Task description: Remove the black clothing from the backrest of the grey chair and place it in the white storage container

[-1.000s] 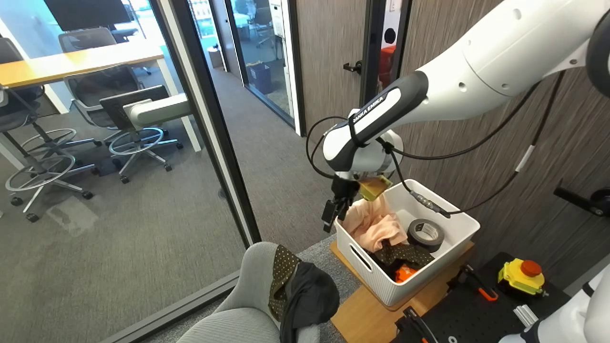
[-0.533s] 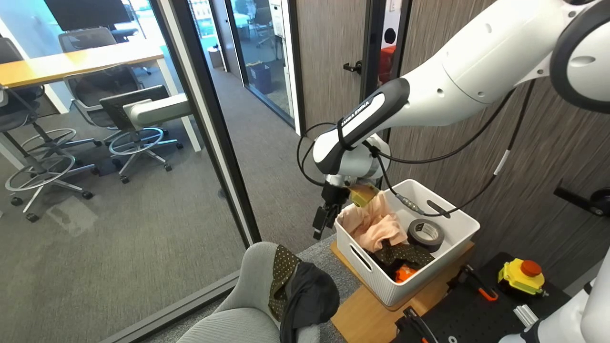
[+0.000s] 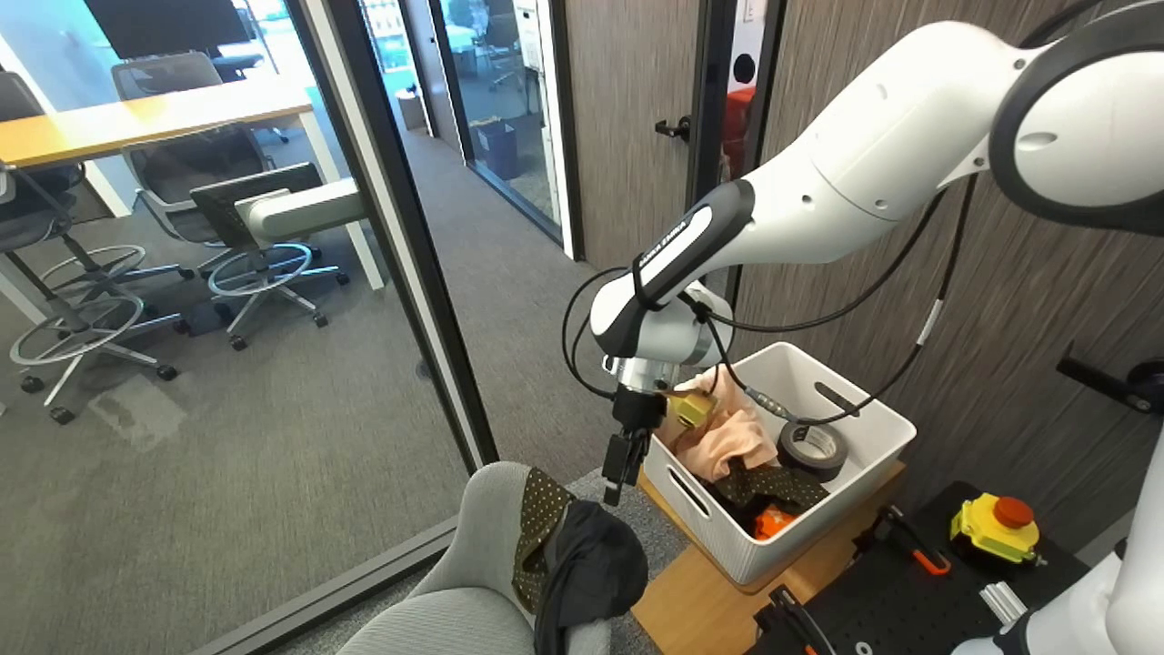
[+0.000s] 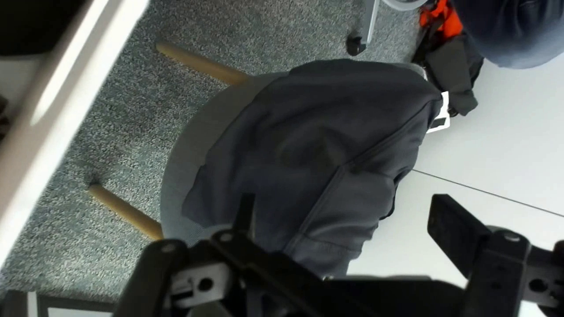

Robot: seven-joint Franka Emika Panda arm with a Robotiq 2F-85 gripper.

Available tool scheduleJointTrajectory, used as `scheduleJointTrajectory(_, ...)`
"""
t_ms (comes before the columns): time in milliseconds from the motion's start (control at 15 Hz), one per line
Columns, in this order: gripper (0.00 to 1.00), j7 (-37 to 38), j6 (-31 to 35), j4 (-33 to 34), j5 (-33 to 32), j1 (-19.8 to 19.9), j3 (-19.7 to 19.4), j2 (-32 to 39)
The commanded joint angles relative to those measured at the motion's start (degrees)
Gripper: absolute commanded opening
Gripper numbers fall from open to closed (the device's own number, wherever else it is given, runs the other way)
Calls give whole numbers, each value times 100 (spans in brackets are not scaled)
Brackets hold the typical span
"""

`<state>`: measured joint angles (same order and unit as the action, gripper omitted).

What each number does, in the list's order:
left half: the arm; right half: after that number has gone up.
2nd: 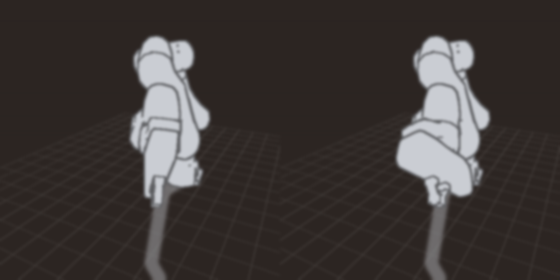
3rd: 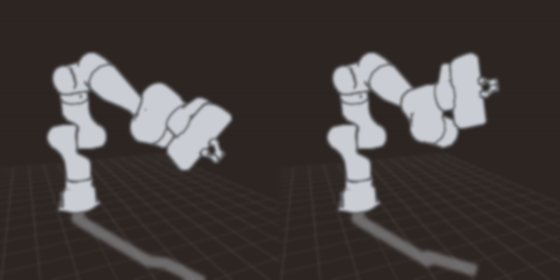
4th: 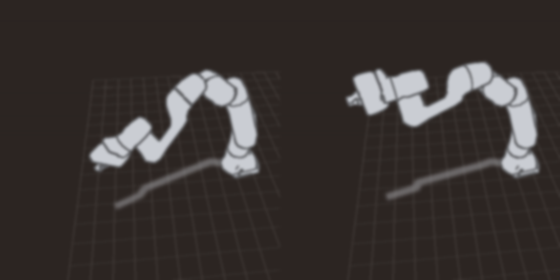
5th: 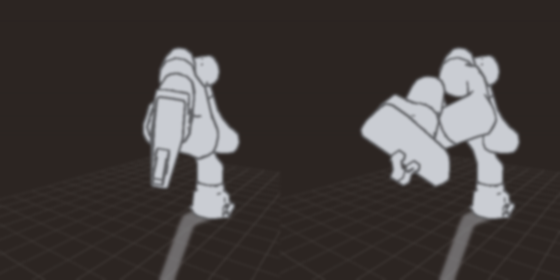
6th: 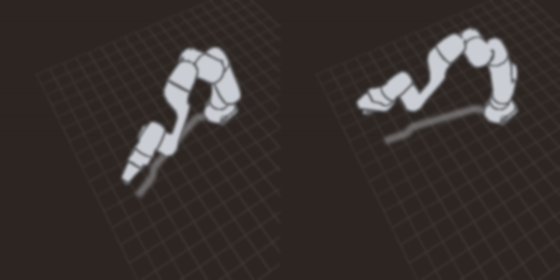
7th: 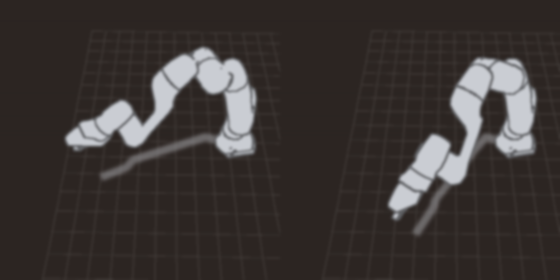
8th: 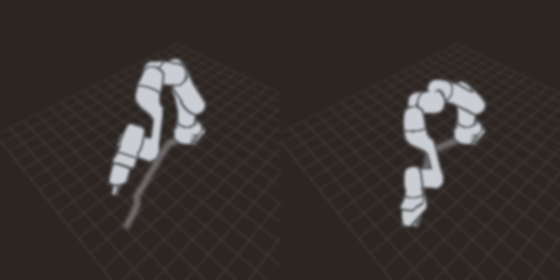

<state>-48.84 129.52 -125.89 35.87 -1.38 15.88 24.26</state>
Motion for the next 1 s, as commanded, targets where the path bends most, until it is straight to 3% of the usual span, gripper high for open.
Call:
scheduleJointTrajectory(0,100,-54,-221,250,-10,-25,19,347)
scheduleJointTrajectory(933,100,48,-281,933,-429,-148,198,1465)
